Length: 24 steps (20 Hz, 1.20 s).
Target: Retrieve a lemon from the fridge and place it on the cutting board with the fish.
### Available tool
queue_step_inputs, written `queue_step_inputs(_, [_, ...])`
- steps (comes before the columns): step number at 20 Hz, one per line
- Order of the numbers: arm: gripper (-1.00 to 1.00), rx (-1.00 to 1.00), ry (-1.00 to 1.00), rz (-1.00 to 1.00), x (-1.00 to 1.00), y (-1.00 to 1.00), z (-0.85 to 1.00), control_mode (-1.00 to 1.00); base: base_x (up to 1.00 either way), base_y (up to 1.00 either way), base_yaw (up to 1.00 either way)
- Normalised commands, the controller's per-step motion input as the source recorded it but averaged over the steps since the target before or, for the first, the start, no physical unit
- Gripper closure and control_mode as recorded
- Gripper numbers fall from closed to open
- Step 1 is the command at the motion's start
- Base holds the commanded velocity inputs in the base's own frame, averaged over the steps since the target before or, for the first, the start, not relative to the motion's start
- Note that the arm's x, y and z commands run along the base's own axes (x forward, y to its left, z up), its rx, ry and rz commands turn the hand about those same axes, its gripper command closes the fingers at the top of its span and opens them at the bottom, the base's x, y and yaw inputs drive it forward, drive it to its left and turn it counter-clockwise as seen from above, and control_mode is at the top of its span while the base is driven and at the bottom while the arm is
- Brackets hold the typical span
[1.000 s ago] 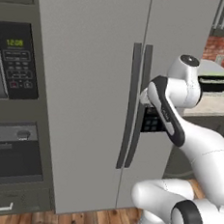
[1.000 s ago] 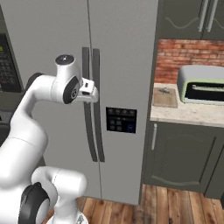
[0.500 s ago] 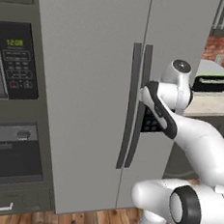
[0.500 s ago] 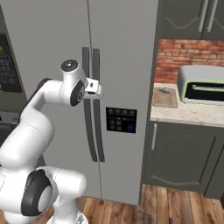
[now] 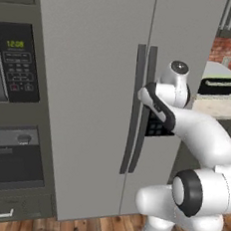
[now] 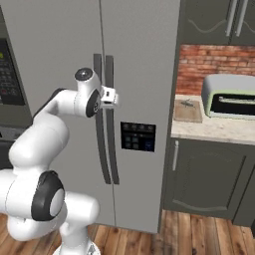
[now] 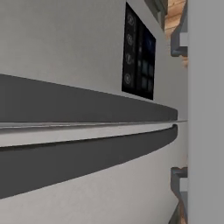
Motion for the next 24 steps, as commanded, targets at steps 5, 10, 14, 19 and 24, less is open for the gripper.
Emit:
queue_step_inputs(5, [-1.00,0.00,0.00,0.00,0.58,-0.25,-0.19,-1.00,0.00,0.00,0.00])
queue_step_inputs(10, [-1.00,0.00,-0.01,0.00,0.55,-0.10,-0.10,-1.00,0.00,0.00,0.00])
queue_step_inputs(14, [-1.00,0.00,-0.05,0.00,0.27,0.08,-0.10,-1.00,0.00,0.00,0.00])
queue_step_inputs(19, [-1.00,0.00,-0.08,0.00,0.02,0.17,-0.10,-1.00,0.00,0.00,0.00])
queue_step_inputs(24, [-1.00,0.00,-0.14,0.00,0.21,0.01,-0.33,-1.00,0.00,0.00,0.00])
